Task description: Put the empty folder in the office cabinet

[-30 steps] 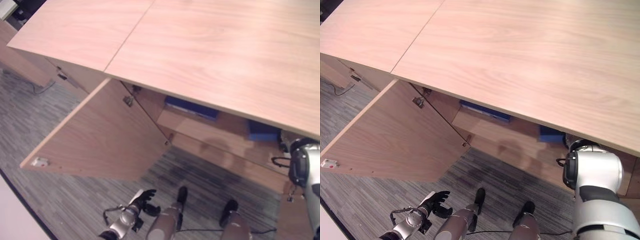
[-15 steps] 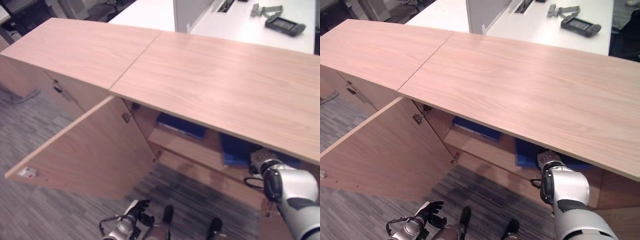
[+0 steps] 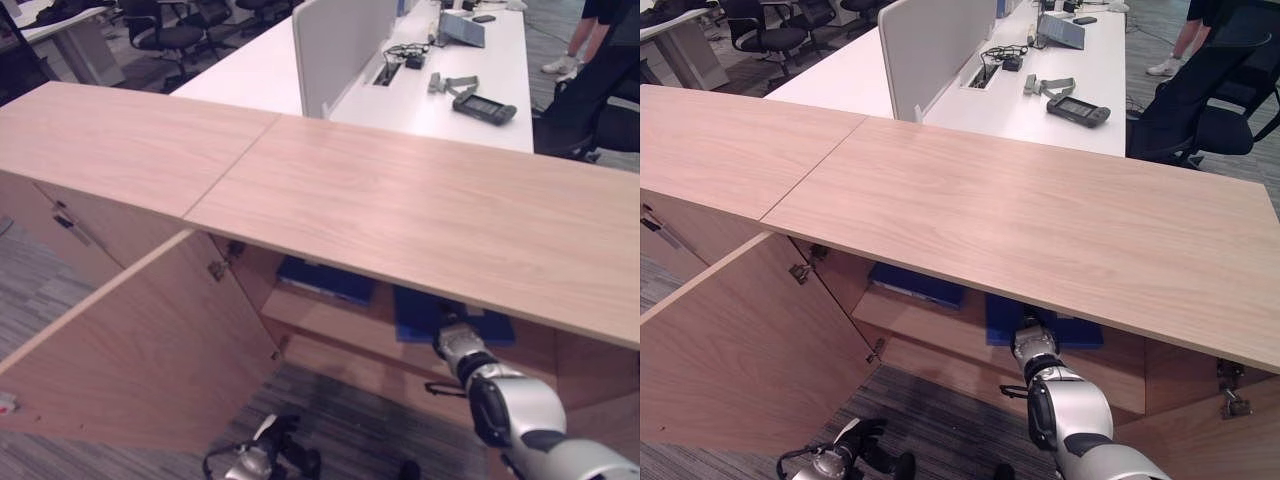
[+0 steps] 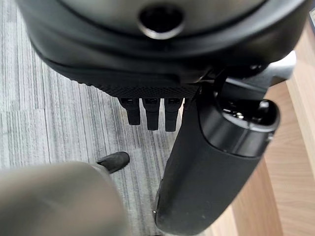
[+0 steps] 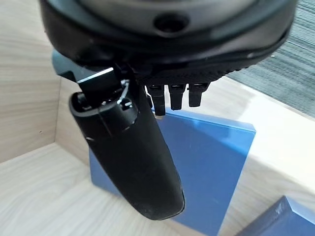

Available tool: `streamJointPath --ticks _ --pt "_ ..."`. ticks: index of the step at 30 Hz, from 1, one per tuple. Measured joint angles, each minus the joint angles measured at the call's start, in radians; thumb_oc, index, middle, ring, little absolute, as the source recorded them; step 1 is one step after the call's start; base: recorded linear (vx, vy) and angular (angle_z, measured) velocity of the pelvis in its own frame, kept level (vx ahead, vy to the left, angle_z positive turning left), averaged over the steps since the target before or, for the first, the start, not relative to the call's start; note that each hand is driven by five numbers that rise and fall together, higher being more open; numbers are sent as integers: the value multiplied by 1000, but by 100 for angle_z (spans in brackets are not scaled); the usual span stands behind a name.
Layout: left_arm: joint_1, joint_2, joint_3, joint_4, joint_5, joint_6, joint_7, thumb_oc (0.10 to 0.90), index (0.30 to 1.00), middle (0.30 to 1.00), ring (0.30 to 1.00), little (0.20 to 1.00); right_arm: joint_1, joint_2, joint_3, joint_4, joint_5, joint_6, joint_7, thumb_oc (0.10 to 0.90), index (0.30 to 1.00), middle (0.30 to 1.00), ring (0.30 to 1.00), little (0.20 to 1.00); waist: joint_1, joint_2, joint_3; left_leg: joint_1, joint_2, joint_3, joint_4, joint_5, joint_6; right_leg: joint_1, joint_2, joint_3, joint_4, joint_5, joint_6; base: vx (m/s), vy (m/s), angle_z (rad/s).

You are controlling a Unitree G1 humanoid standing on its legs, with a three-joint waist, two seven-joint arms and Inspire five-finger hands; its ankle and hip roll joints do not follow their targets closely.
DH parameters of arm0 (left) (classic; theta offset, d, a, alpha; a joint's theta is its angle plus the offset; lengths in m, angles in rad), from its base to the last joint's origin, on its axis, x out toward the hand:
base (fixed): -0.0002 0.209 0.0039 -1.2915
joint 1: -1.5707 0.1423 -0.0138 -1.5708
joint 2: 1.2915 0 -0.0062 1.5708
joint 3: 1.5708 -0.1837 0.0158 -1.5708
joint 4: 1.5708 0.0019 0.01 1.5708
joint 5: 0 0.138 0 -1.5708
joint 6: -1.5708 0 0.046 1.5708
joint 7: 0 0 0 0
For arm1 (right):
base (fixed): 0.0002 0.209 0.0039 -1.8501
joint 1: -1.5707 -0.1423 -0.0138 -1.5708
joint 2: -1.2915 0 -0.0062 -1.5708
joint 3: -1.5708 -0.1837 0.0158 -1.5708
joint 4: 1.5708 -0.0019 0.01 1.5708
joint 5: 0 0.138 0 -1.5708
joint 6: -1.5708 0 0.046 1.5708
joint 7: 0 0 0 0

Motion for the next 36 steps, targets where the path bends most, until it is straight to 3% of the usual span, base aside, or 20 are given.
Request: streamJointPath --ticks 8,23,28,31,33,36 --pt "36 11 8 11 -3 5 5 800 900 900 900 900 -9 -103 -3 -28 -33 -14 -4 800 900 900 900 900 2 5 -5 -1 1 0 0 0 0 -1 1 0 -2 0 0 0 0 0" --pt "48 7 12 11 -1 1 22 800 900 900 900 900 -63 -133 27 -33 -98 14 -3 800 900 900 900 900 4 22 -15 1 2 13 0 3 0 0 5 13 -17 10 -2 0 -1 -1" --pt "53 11 15 7 1 -5 20 800 900 900 900 900 -68 -168 95 -33 -130 37 48 800 900 900 900 900 6 34 -14 -5 1 12 -3 4 0 0 5 11 -30 20 -1 -20 5 0" --pt "59 9 27 4 3 -6 17 800 900 900 900 900 -22 -163 101 -133 -131 35 73 800 900 900 900 900 2 38 -13 -3 2 12 -12 9 -1 -2 7 11 -32 20 -1 -33 16 0" --pt "73 7 52 -21 10 -8 13 800 900 900 900 900 127 -149 106 -373 -173 6 111 800 900 900 900 900 2 37 -12 -2 3 8 -18 11 -1 1 8 5 -34 20 0 -3 10 4" --pt "68 10 64 -18 31 -11 -4 800 900 900 900 900 158 -152 84 -365 -174 0 140 800 900 900 900 900 1 25 -5 3 3 6 -18 11 -1 13 9 -2 -42 21 0 15 -4 7"
